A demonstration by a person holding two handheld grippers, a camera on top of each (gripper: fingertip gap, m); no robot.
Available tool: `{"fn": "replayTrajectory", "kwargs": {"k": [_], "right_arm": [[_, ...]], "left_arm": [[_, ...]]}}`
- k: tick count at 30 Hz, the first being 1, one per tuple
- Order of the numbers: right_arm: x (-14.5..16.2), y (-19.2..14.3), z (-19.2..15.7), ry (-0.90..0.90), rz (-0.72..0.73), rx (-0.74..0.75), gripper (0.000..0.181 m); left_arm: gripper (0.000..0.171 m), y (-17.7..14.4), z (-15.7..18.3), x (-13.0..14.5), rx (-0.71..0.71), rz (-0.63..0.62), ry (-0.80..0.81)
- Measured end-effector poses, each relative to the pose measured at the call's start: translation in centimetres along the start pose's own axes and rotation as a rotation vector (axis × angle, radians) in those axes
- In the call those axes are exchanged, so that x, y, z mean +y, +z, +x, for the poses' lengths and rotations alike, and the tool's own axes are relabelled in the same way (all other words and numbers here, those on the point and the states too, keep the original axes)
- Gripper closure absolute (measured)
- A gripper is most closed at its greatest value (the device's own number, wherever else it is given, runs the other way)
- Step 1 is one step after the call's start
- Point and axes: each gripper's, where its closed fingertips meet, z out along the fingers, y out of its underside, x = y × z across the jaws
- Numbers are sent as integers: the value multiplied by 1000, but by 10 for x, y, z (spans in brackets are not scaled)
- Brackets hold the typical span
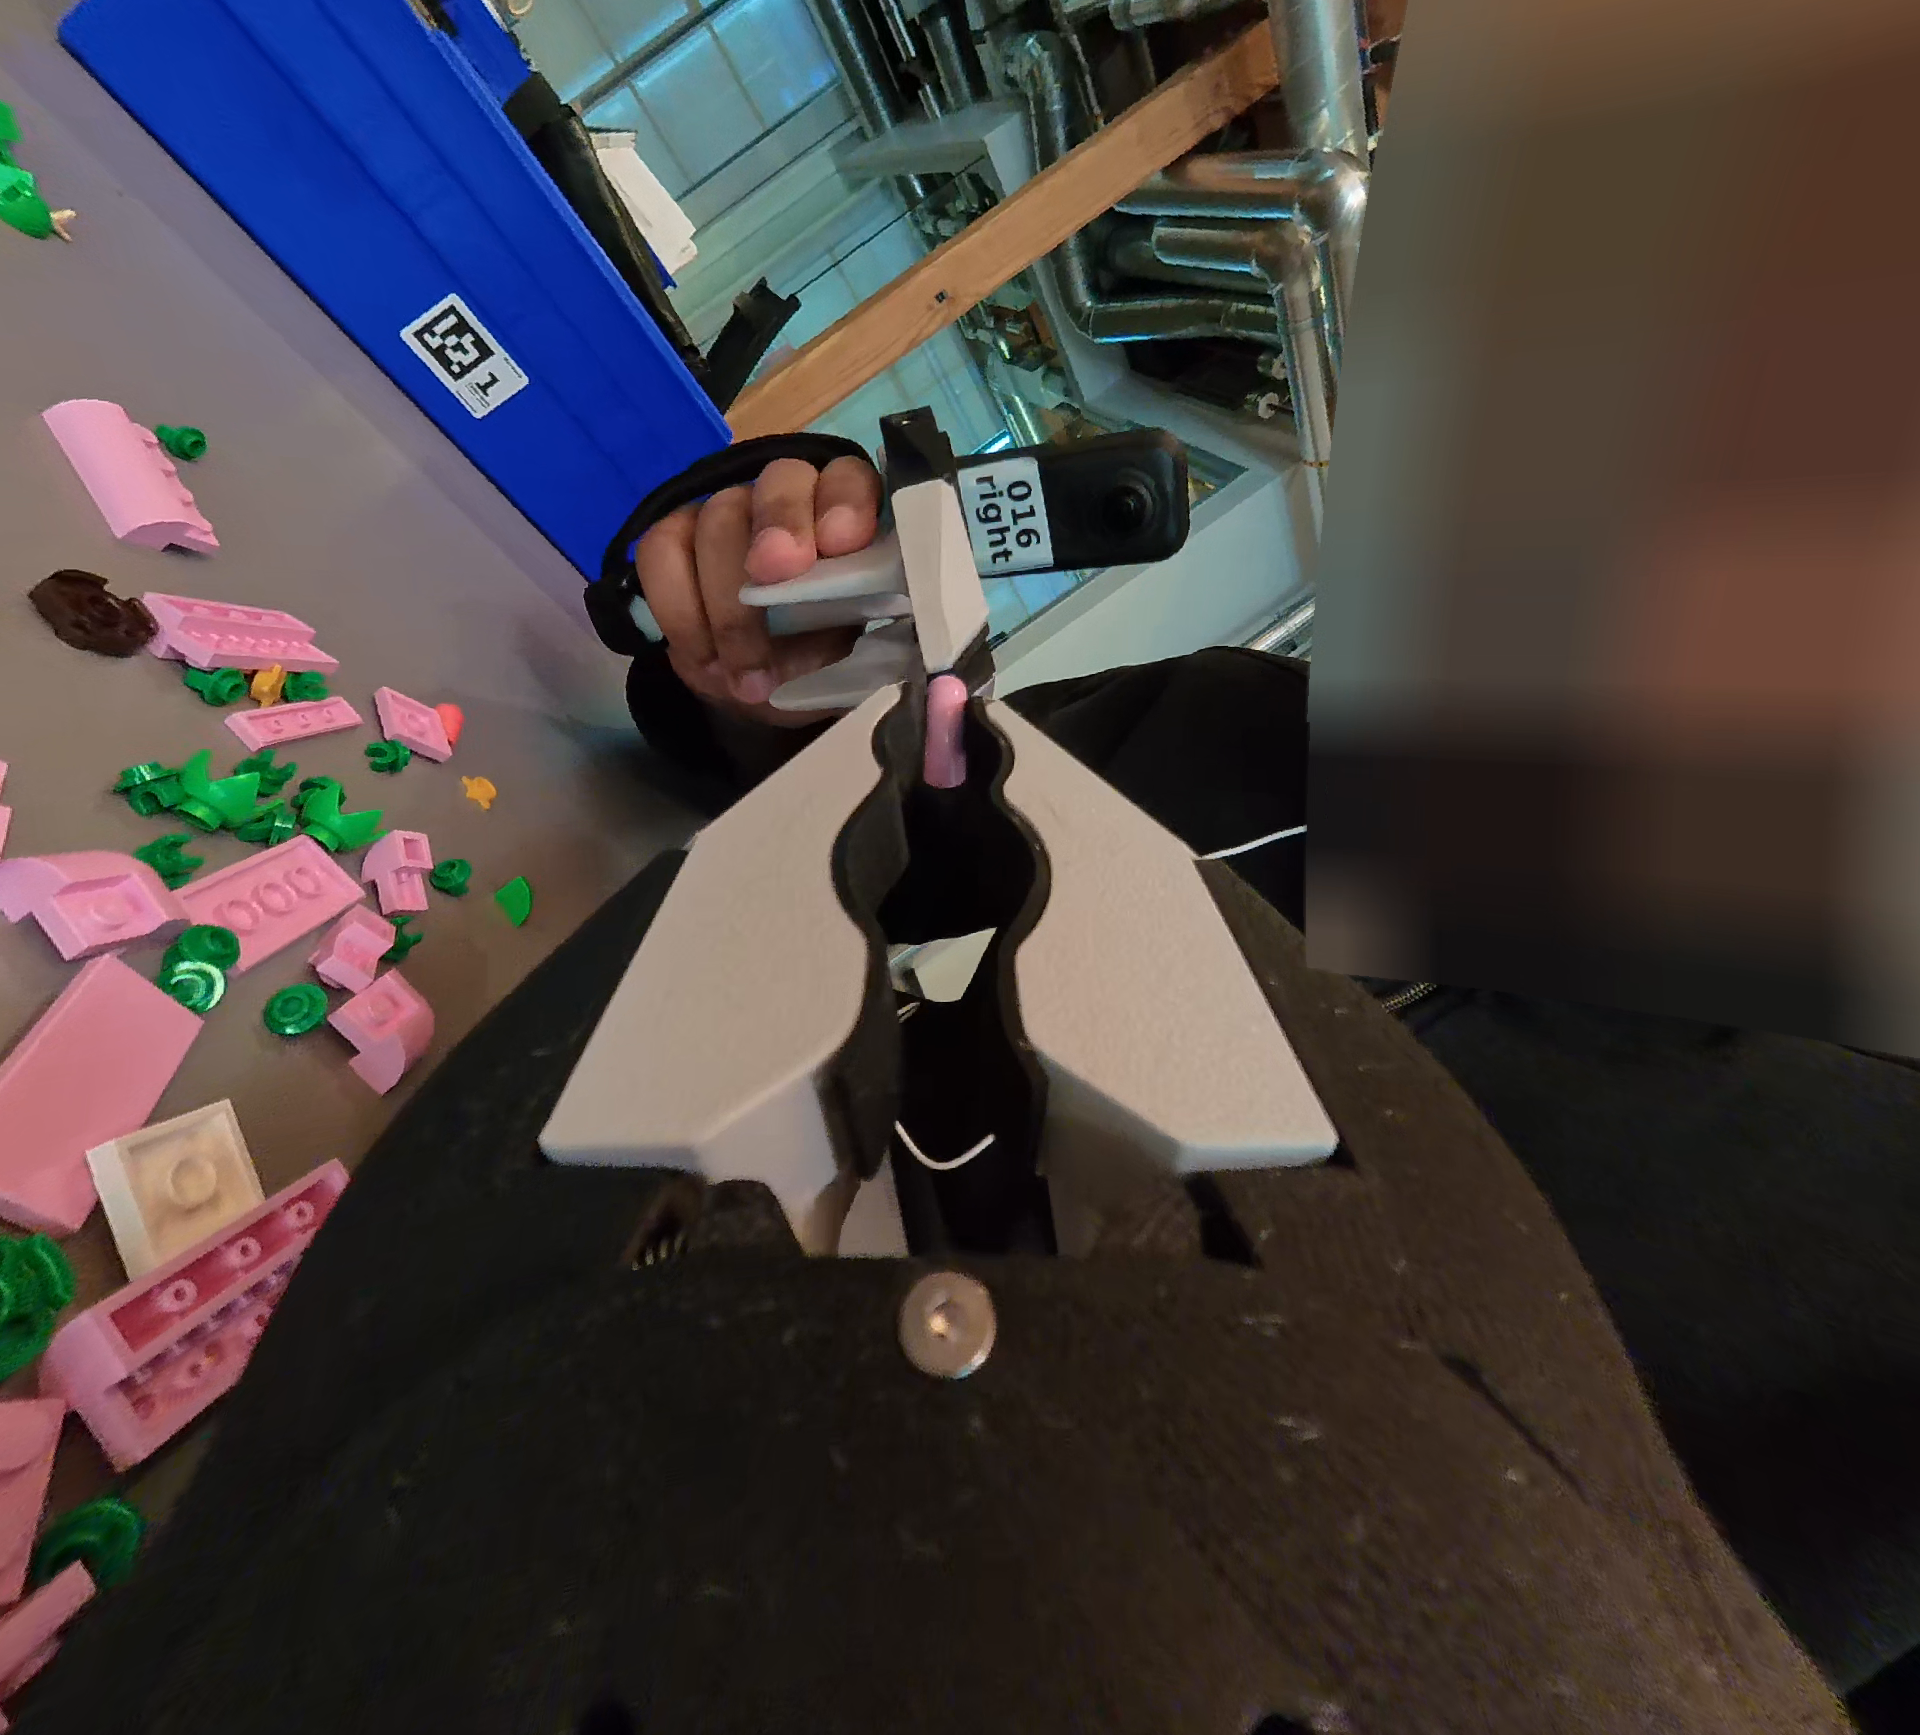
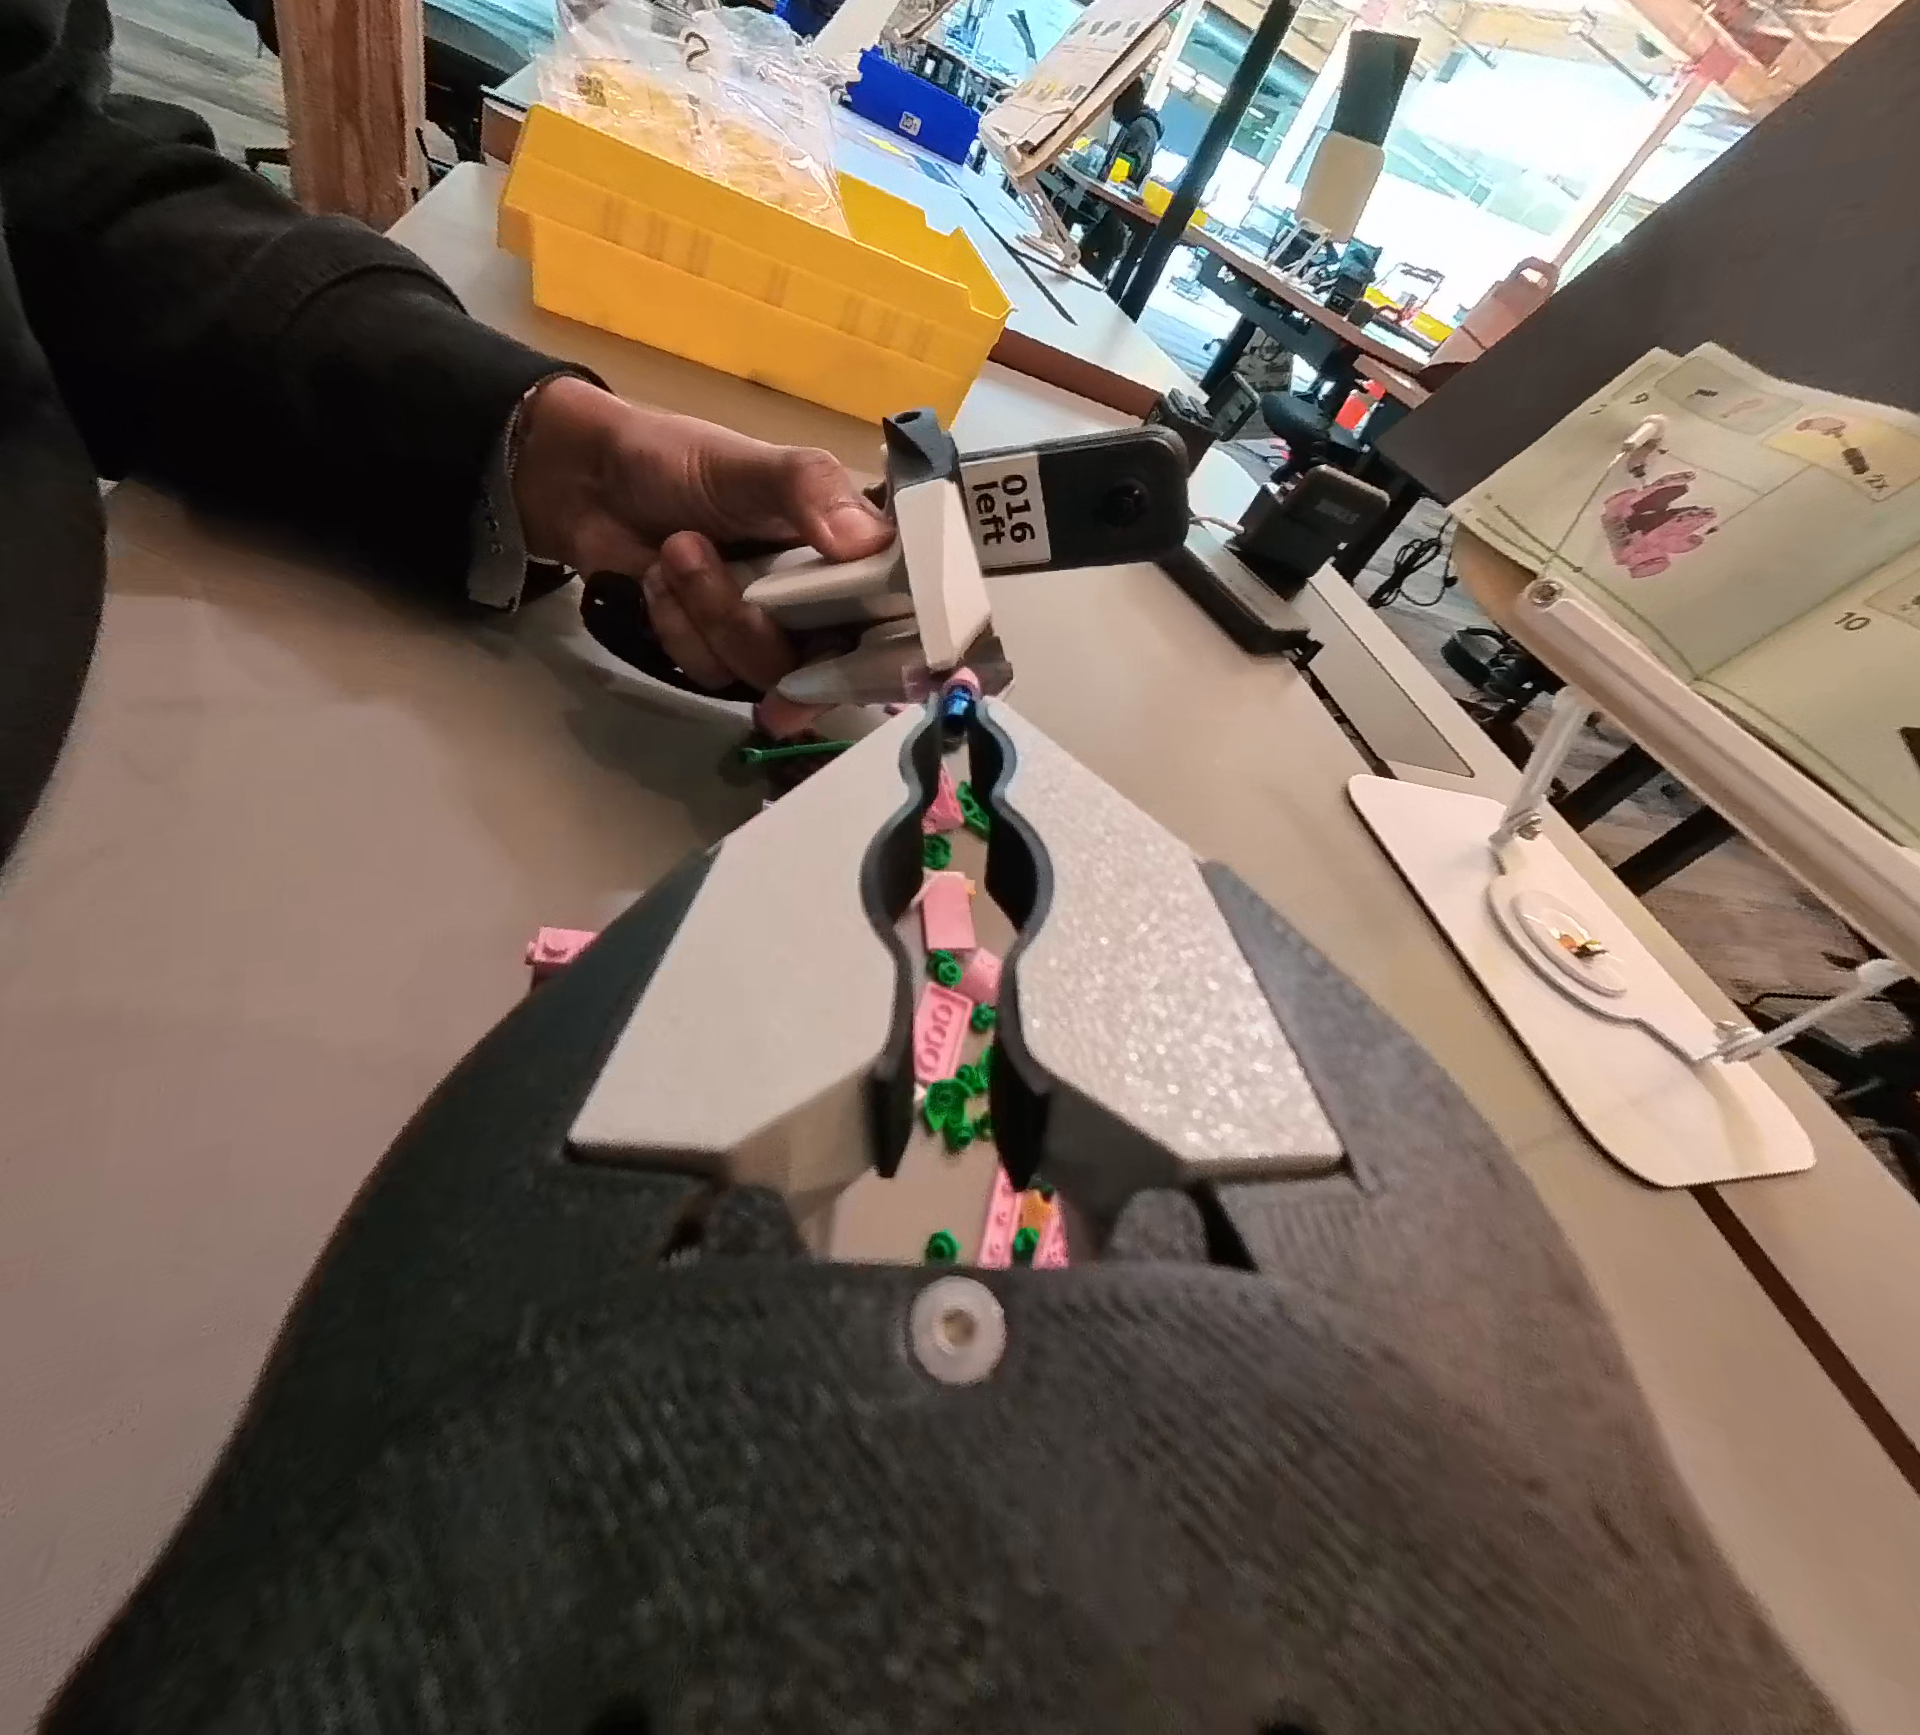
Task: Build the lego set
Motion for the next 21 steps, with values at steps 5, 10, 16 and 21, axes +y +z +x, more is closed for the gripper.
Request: {"fn": "replayTrajectory", "kwargs": {"k": [5,10,16,21], "right_arm": [[-1,0,-2,34,-3,-20,179],[4,0,-3,72,-33,-37,179],[11,-2,-8,55,-75,-38,179],[15,-3,-13,85,-79,-71,179]], "left_arm": [[166,0,1,2,6,-9,-21],[166,1,-4,5,-25,-34,-32],[166,2,-10,11,-47,-63,-57],[166,6,-13,17,-63,-93,-57]]}}
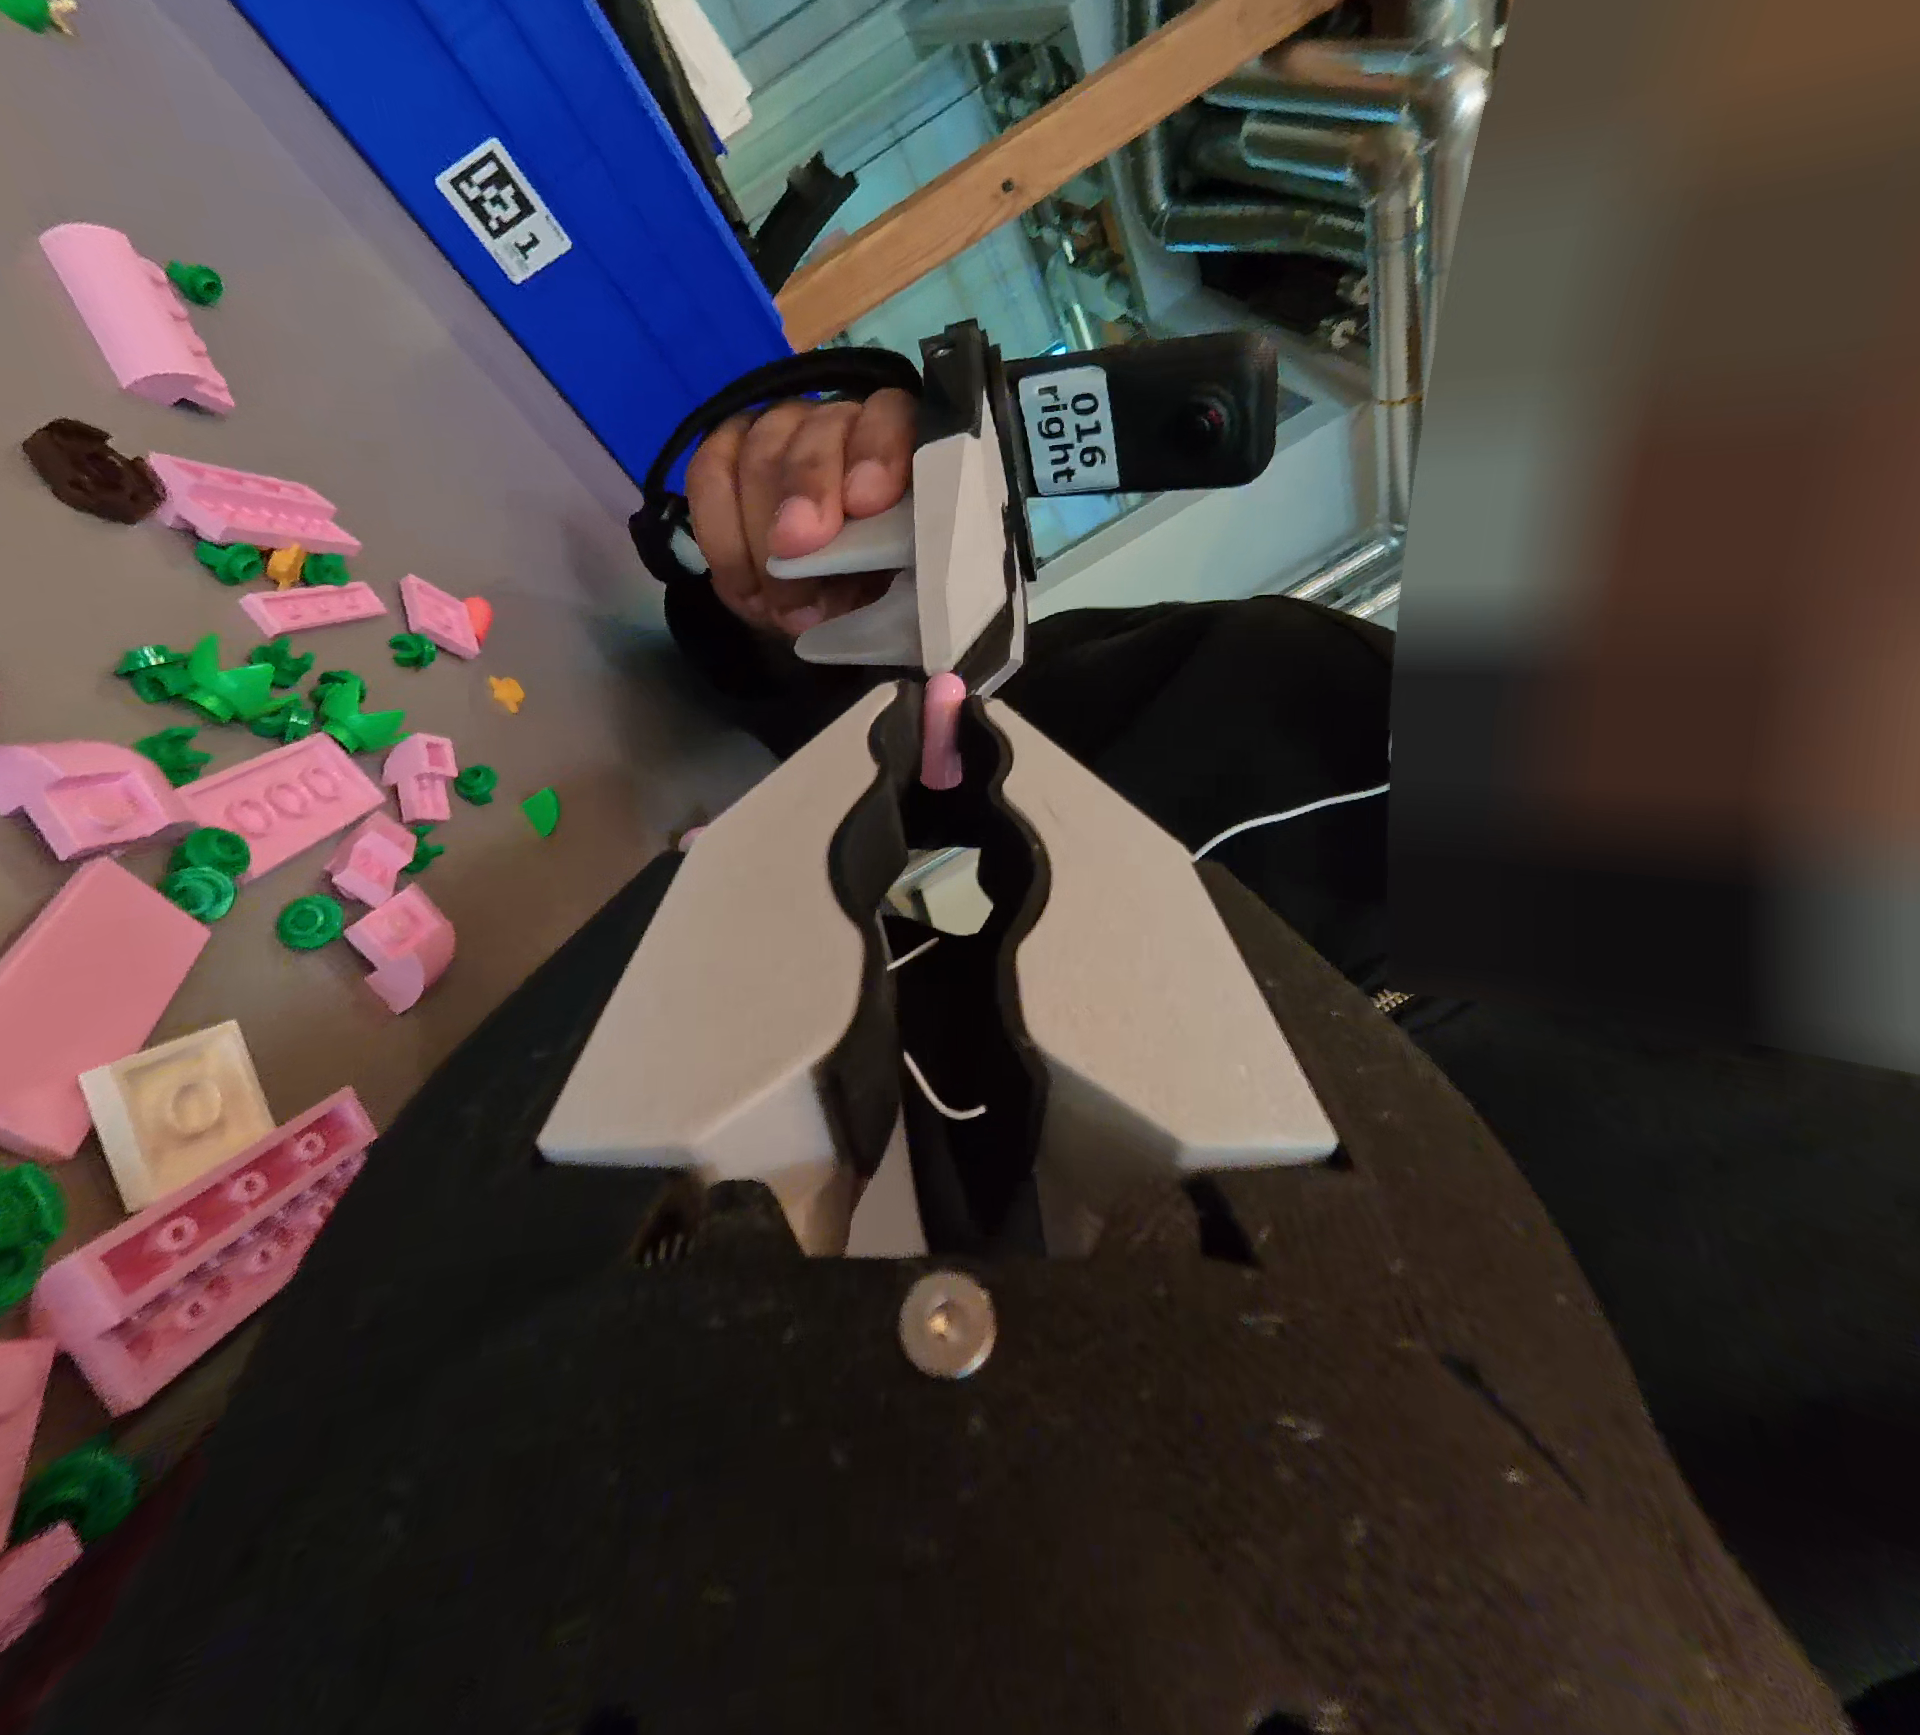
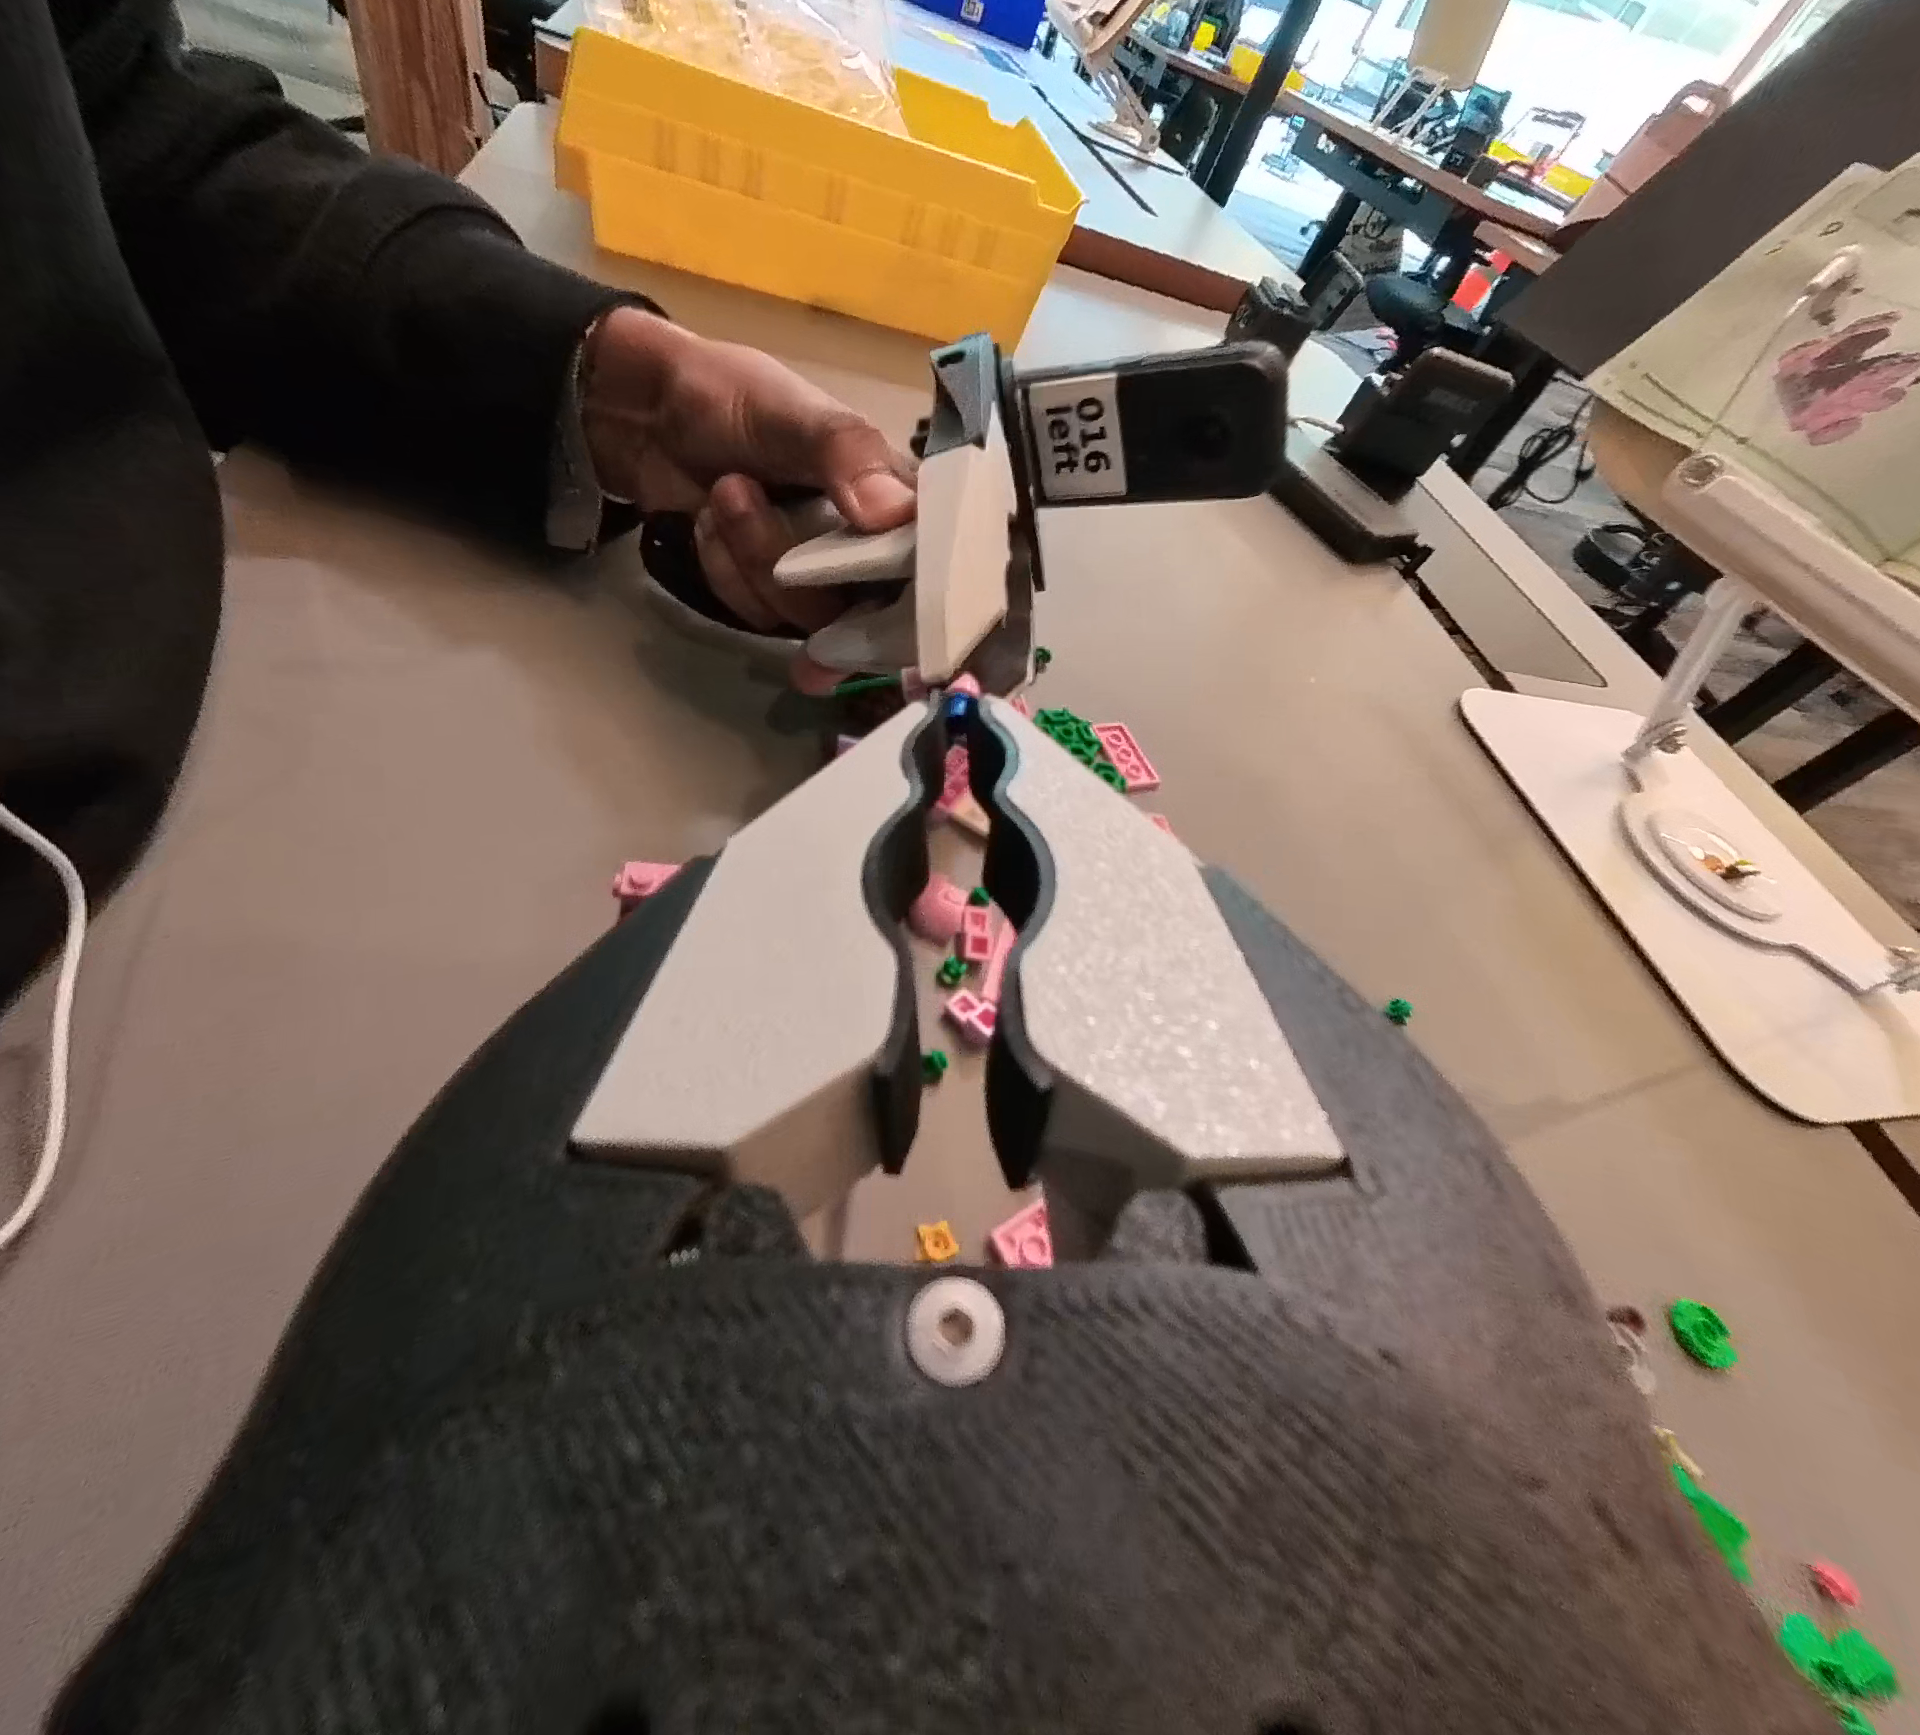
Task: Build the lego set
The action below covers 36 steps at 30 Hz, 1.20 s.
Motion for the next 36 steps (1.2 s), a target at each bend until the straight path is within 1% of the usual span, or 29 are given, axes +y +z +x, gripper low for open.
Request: {"fn": "replayTrajectory", "kwargs": {"k": [4,7,14,19,21,24,29,31,34,36], "right_arm": [[3,1,-2,0,-18,-21,179],[3,1,-2,14,-12,-30,179],[7,4,1,-16,-34,3,179],[5,4,7,5,27,16,178],[3,1,9,9,50,17,163],[1,-1,9,-21,56,23,154],[12,5,3,-130,-8,43,160],[15,7,1,-115,-24,25,167],[14,5,4,-92,-5,25,177],[12,3,3,-69,5,10,178]], "left_arm": [[166,0,-2,4,-10,-30,10],[166,0,-3,4,-11,-30,8],[166,-3,-7,1,-52,-19,32],[166,-5,-7,-4,-35,15,15],[166,-7,-8,-7,-29,35,6],[166,-10,-8,-8,-37,42,13],[166,-4,-5,-3,-30,5,40],[166,-2,-6,0,-43,-11,62],[166,0,-4,2,-45,-31,81],[166,1,-3,2,-48,-31,94]]}}
